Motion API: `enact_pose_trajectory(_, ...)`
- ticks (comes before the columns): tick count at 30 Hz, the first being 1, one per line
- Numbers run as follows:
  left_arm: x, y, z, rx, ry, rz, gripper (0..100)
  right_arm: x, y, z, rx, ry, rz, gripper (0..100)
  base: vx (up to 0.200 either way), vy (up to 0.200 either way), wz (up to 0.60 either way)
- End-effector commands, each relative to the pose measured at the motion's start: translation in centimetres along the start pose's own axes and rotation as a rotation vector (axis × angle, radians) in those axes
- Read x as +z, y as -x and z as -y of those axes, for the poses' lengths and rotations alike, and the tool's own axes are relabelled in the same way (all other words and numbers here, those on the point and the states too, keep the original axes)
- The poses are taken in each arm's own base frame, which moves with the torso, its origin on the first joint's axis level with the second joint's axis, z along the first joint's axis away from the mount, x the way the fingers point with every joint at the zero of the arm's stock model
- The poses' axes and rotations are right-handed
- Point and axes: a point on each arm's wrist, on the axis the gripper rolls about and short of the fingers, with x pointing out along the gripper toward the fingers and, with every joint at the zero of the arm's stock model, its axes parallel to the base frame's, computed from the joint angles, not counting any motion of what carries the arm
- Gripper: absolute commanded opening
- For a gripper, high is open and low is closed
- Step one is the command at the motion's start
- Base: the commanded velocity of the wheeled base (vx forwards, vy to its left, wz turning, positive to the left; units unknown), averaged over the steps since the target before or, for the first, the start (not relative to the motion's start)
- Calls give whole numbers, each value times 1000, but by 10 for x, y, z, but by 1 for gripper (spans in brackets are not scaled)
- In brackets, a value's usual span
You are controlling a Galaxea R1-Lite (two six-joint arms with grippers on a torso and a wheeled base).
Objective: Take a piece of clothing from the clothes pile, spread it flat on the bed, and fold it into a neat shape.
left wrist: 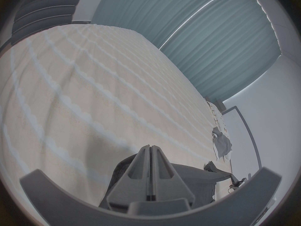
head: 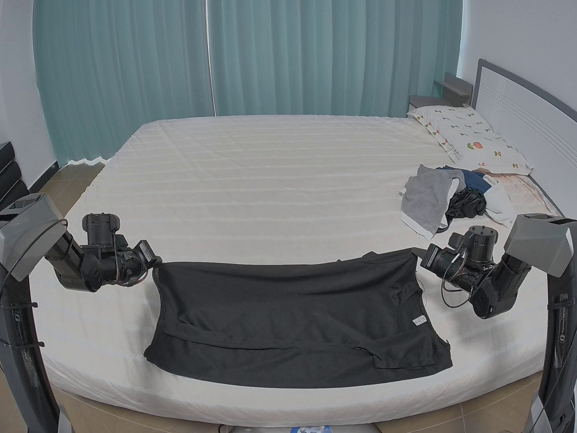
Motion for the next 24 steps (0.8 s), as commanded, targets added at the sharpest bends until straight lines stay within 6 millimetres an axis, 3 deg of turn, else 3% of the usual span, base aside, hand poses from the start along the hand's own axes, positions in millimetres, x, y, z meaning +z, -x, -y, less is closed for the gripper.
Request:
enact_pose_trajectory(1, -2, 9, 0, -17, -33, -18, 0, -13, 23, 0, 8, -15, -53, 0, 0, 0, 0)
enact_pose_trajectory(6, -11, 18, -4, -18, -91, -58, 0, -29, 44, 3, 26, -37, -156, 0, 0, 0, 0)
enact_pose_trajectory(13, -42, 37, -17, 27, -188, -153, 0, -50, 67, 7, 9, -56, -225, 0, 0, 0, 0)
enact_pose_trajectory(24, -65, 40, -27, 59, -192, -235, 0, -77, 90, 21, -72, -81, -342, 0, 0, 0, 0)
